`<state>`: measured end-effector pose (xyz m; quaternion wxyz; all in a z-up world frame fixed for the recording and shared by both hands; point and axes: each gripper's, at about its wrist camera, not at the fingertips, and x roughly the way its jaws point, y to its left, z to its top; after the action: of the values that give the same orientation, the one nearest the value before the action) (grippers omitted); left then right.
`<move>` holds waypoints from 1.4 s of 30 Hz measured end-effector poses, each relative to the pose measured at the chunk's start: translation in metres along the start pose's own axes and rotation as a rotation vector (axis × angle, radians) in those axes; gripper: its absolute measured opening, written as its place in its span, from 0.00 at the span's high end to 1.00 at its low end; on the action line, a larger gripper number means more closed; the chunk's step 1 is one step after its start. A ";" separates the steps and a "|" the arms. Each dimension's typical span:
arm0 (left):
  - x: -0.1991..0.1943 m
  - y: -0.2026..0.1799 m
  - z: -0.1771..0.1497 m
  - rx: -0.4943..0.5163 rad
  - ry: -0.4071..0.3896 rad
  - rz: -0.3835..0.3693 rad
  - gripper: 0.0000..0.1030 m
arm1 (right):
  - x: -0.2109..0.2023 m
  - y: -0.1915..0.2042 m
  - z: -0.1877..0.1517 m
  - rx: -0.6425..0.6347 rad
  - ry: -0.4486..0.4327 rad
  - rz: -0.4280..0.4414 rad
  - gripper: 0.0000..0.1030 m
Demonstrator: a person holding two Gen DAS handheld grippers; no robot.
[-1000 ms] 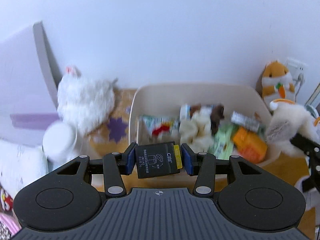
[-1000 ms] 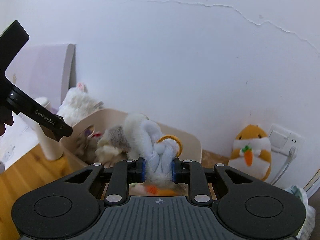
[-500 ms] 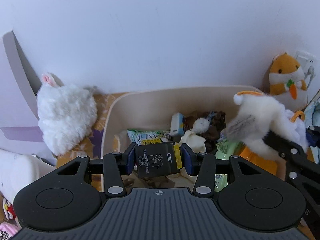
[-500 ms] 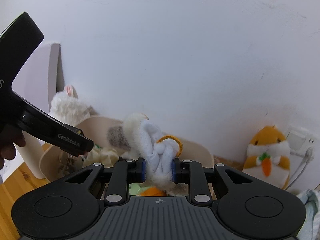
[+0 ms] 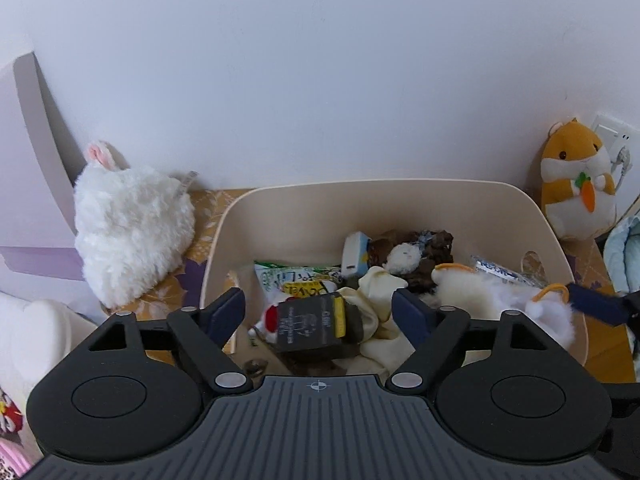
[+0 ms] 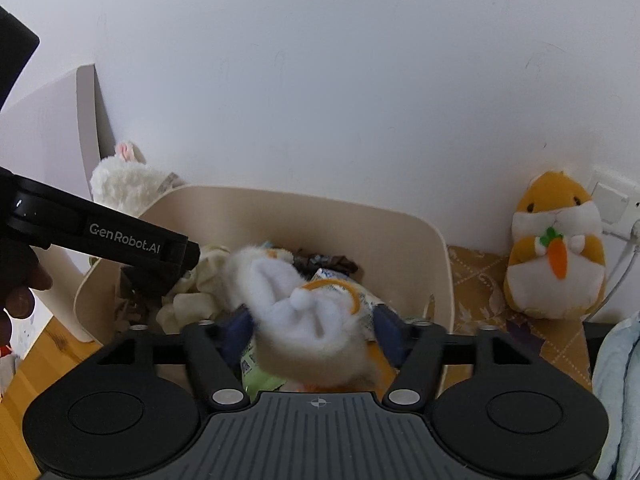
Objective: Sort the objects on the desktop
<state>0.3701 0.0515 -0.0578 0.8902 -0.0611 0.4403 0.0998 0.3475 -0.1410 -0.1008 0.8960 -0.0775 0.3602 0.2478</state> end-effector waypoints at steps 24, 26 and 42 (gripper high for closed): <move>-0.124 0.024 -0.045 0.038 -0.063 -0.034 0.20 | -0.101 0.016 -0.016 0.163 0.069 -0.036 0.00; -0.137 0.027 -0.050 0.043 -0.070 -0.033 0.20 | -0.113 0.019 -0.018 0.171 0.063 -0.036 0.00; -0.225 0.049 -0.099 0.055 -0.052 -0.082 0.20 | -0.206 0.055 -0.040 0.185 0.105 -0.082 0.00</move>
<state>0.1489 0.0518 0.0600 0.9061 -0.0523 0.4165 0.0526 0.1686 -0.1862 0.0126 0.8887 -0.0220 0.4244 0.1721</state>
